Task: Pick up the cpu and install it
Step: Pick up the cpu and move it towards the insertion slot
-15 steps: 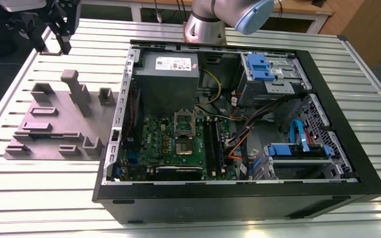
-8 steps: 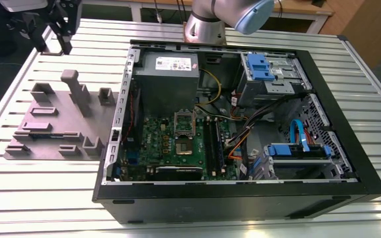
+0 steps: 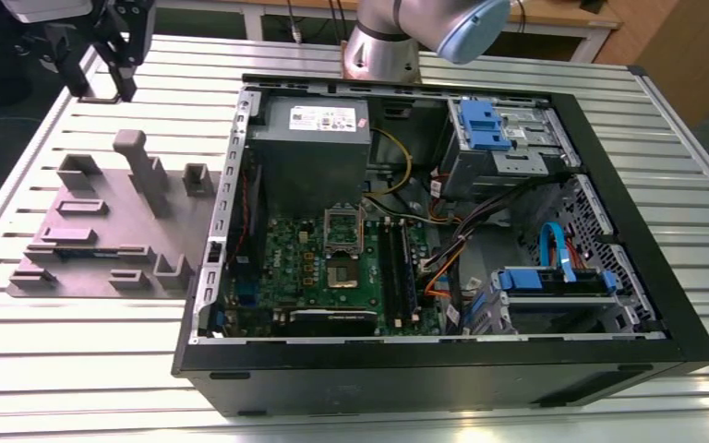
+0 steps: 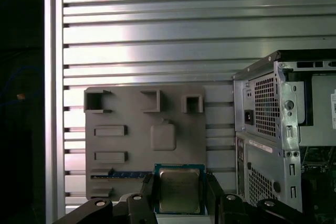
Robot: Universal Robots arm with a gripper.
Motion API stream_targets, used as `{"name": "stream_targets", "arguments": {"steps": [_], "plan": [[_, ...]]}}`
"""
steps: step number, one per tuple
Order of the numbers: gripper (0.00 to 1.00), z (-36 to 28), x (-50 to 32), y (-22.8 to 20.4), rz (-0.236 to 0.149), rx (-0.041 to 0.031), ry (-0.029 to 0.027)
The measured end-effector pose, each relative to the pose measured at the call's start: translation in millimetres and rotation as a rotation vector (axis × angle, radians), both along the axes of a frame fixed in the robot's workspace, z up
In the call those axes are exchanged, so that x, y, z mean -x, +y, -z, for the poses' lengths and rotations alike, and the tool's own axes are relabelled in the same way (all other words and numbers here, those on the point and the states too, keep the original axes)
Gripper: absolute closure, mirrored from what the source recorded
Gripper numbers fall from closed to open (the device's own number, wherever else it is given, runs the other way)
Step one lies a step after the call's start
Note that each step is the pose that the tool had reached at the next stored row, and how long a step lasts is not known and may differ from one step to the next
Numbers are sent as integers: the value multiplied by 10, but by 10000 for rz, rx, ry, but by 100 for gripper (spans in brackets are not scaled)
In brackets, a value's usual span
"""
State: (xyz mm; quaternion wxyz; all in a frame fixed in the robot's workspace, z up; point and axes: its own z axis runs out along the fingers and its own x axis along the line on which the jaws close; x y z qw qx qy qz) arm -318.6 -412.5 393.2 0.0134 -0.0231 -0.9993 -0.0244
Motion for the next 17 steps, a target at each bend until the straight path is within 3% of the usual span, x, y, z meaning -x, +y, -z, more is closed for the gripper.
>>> {"name": "stream_targets", "arguments": {"steps": [17], "plan": [[53,0,-49,0,-1,0,1]]}}
